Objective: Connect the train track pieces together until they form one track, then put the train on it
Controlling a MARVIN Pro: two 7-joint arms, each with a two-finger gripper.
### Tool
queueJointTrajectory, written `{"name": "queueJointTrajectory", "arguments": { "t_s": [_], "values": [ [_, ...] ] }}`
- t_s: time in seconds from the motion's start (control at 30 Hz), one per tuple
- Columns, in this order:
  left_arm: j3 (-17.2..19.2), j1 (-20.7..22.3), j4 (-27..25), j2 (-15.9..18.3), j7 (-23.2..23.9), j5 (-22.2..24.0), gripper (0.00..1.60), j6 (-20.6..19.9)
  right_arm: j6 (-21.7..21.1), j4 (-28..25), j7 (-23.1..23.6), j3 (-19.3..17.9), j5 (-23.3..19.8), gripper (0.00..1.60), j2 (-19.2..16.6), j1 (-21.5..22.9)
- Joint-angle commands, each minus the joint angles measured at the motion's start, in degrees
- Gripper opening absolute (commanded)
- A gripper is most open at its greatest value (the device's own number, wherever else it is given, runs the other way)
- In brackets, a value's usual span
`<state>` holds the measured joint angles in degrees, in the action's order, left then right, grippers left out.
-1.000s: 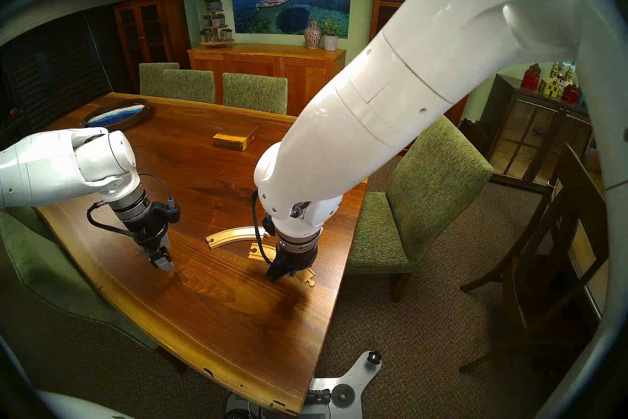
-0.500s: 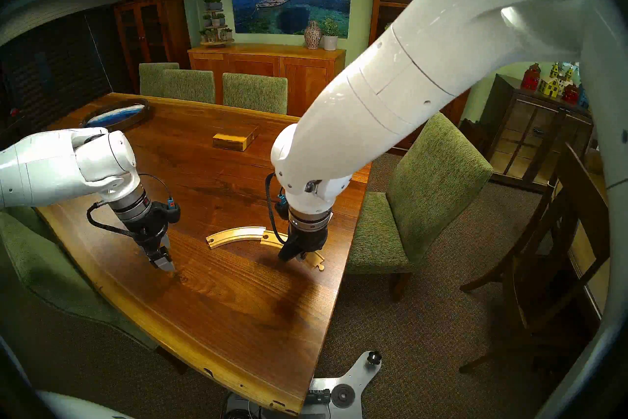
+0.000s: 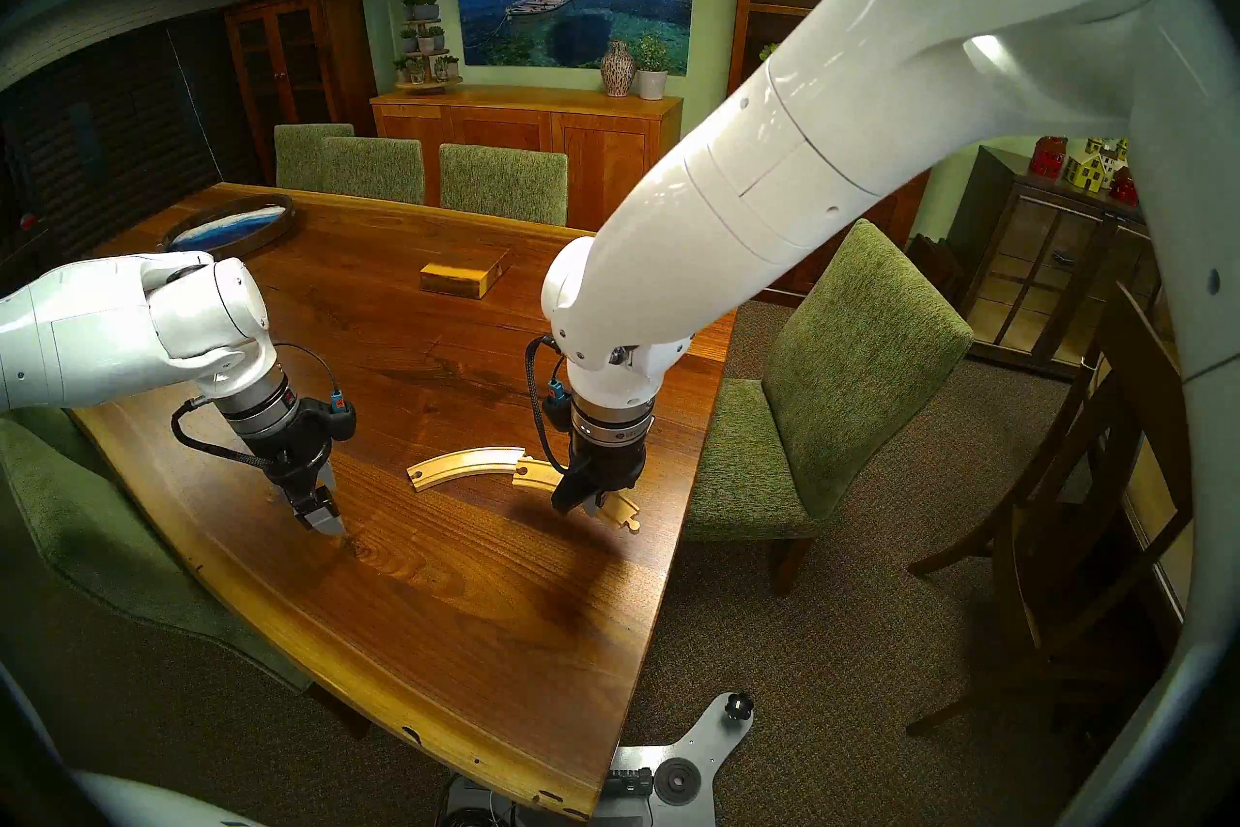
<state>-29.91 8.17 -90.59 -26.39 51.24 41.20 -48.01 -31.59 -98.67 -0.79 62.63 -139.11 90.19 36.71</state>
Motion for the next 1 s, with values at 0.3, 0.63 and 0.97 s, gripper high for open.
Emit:
{"name": "queueJointTrajectory", "arguments": {
  "t_s": [0.3,0.63,0.97],
  "values": [
    [2.83,1.36,1.65,-1.99,-1.54,1.11,1.6,0.75,-0.2,1.27,0.92,-0.19,1.02,0.0,-0.18,0.67],
    [4.17,0.93,3.61,-5.52,-2.2,1.46,1.6,4.4,-0.25,1.34,1.12,-0.17,1.15,0.0,-0.17,0.64],
    [4.26,-1.4,4.15,-9.09,-4.2,1.44,1.6,8.44,-0.29,1.35,1.04,-0.23,1.18,0.0,-0.22,0.61]
  ]
}}
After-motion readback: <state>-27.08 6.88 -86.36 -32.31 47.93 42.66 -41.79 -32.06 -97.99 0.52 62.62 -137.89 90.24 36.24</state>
